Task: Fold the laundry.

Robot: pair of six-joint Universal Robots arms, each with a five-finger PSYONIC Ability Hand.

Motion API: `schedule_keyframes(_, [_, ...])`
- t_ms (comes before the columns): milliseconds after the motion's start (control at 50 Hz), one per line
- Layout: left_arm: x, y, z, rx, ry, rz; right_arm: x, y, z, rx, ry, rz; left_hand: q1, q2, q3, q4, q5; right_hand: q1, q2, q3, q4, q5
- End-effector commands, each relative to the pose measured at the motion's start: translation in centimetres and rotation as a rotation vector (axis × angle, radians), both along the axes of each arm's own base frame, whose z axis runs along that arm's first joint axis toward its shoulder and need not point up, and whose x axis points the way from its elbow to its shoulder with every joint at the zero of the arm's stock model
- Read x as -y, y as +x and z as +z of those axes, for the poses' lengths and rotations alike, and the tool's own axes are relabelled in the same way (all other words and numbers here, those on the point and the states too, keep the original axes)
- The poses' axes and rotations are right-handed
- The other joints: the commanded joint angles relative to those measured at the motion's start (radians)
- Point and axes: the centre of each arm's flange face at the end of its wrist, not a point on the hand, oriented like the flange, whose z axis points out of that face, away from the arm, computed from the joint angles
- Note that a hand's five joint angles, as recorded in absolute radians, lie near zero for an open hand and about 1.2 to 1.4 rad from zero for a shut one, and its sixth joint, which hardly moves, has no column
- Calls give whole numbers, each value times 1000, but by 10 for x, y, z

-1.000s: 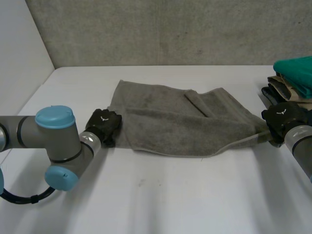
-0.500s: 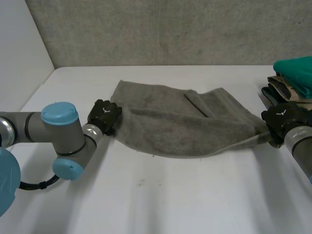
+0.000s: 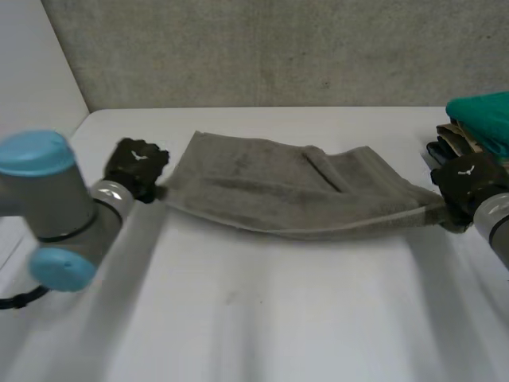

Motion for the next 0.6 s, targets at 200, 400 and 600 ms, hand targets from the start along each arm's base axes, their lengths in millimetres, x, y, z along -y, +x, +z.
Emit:
schedule_keyframes(200, [-118,43,11,303,179,-33,-69,-7,21,-294,296,148,263,206,209,198,247,425,225,214,209,246])
schedule_keyframes(400, [-66,32,-37,334,219,25,-26,0,-20,-326,301,138,263,206,209,198,247,425,225,214,209,246])
schedule_keyframes(600, [18,2,-23,228,-75,70,36,39,-20,-308,25,127,263,206,209,198,247,425,225,214,209,246])
